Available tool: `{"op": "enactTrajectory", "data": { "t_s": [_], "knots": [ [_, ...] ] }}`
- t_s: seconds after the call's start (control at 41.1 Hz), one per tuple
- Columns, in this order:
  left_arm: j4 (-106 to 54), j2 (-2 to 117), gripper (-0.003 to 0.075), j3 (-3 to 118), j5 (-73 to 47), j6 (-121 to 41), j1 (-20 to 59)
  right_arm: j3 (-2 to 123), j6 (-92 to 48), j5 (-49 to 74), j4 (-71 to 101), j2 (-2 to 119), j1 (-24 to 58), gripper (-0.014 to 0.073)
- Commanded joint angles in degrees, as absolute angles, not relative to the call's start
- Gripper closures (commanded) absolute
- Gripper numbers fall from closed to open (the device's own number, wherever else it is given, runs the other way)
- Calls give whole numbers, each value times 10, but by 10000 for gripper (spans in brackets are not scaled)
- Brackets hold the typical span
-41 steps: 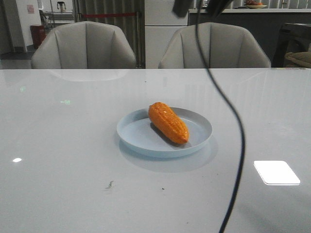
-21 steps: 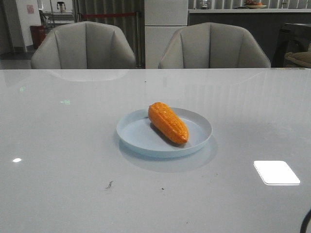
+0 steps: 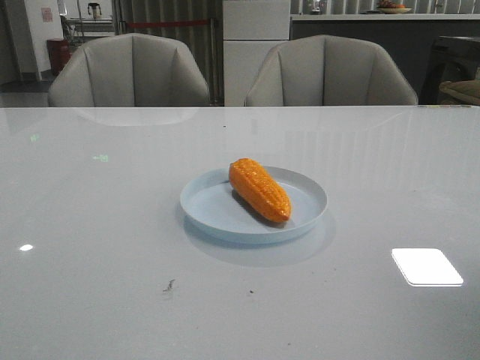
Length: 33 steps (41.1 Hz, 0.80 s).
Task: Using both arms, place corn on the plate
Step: 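Open the right gripper to release the corn and raise it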
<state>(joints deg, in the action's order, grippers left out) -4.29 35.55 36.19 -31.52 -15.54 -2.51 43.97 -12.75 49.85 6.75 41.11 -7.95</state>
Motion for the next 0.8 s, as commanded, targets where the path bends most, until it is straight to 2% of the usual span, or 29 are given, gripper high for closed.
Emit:
{"op": "enactTrajectory", "data": {
  "t_s": [0.0, 0.779],
  "knots": [
    [-46, 355, 466, 378, -274, -150, -26, 412, -136, 441, 74, 383, -80, 23],
    [-68, 355, 466, 378, -301, -150, -26, 397, -136, 442, 75, 378, -80, 23]
  ]
}}
